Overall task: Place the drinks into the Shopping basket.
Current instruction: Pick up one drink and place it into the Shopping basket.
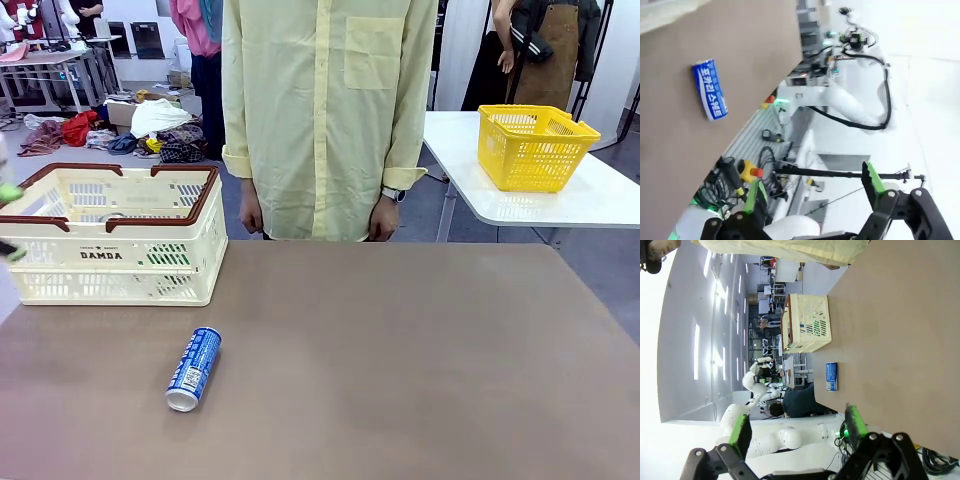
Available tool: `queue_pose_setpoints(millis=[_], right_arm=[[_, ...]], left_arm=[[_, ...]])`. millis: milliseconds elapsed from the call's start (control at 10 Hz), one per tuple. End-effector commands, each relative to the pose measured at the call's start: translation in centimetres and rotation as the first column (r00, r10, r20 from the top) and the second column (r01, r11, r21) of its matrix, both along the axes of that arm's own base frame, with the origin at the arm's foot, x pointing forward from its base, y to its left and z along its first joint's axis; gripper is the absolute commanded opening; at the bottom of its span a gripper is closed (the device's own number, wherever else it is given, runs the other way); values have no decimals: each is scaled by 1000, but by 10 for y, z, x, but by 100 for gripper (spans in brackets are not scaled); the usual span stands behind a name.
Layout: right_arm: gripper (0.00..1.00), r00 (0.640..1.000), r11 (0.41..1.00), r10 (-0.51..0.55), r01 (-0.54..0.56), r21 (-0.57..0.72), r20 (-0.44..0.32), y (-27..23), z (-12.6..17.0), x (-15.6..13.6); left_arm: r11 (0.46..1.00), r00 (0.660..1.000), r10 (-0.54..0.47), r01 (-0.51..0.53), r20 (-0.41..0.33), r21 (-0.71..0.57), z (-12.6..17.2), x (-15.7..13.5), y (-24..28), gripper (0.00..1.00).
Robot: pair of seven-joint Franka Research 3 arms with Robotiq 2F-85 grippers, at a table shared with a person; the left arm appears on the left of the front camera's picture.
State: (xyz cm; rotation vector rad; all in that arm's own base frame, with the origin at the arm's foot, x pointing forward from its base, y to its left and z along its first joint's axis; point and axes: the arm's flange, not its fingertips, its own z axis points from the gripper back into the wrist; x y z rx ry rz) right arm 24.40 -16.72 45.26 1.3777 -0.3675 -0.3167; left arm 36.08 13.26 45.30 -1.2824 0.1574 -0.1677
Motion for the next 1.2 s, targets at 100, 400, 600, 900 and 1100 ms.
queue_pose_setpoints(millis=[100,400,600,900,1100], right_arm=[[100,1000,1000,-8,8,24,-1,1,7,3],[100,1000,1000,-8,8,24,-1,1,7,3],[100,1000,1000,-8,8,24,-1,1,7,3],[100,1000,1000,-8,8,24,-1,1,7,3],[100,1000,1000,-8,8,24,-1,1,7,3]], left_arm=[[991,994,111,-112,-20,-68,-30,29,17,100],[998,997,54,-56,-49,-42,-33,0,21,100],[998,997,54,-56,-49,-42,-33,0,21,100],[998,997,54,-56,-49,-42,-33,0,21,100],[998,997,54,-56,-49,-42,-33,0,21,100]])
